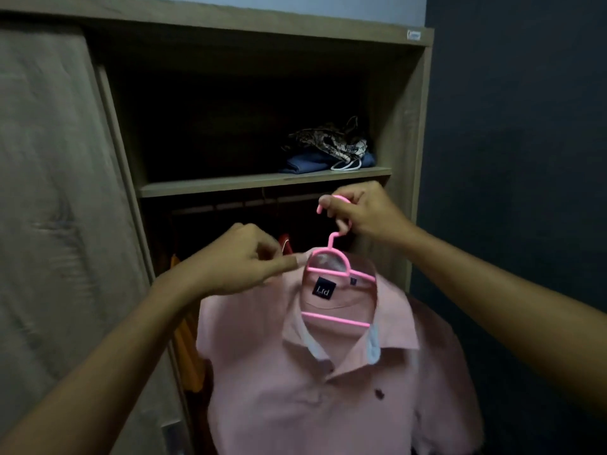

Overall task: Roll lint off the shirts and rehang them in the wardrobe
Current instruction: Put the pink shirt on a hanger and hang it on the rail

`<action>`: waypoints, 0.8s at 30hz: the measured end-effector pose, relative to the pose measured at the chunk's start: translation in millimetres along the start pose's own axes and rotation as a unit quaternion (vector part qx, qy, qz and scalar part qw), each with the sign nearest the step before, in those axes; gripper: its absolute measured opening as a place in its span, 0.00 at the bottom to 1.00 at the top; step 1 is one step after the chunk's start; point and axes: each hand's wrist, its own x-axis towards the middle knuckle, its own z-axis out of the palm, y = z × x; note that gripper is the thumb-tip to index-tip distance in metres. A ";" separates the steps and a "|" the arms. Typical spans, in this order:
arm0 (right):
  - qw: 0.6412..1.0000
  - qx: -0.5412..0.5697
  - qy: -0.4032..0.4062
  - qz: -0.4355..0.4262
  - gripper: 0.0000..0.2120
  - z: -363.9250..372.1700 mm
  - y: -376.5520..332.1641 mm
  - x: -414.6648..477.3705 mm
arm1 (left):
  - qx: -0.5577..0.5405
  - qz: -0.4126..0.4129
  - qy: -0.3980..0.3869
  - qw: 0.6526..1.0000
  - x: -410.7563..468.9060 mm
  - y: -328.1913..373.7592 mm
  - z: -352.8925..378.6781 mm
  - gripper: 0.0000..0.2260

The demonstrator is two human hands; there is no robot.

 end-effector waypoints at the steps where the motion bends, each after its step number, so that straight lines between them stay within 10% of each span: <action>1: 1.000 0.004 0.001 -0.009 0.13 0.9 -6.5 -0.1 | 0.036 0.017 0.048 0.998 4.0 -2.8 1.6 0.26; 12: 0.993 -0.087 -0.076 0.031 0.12 -25.7 6.0 -45.8 | -0.045 0.031 -0.013 0.998 26.4 -36.7 67.8 0.21; 16: 0.942 -0.213 -0.214 0.147 0.27 -53.8 50.7 -69.0 | -0.102 -0.016 0.041 0.994 37.0 -51.8 72.7 0.27; 24: 0.884 -0.313 -0.284 0.199 0.22 -88.6 67.9 -39.9 | -0.067 -0.066 0.010 0.996 86.3 -52.0 102.0 0.21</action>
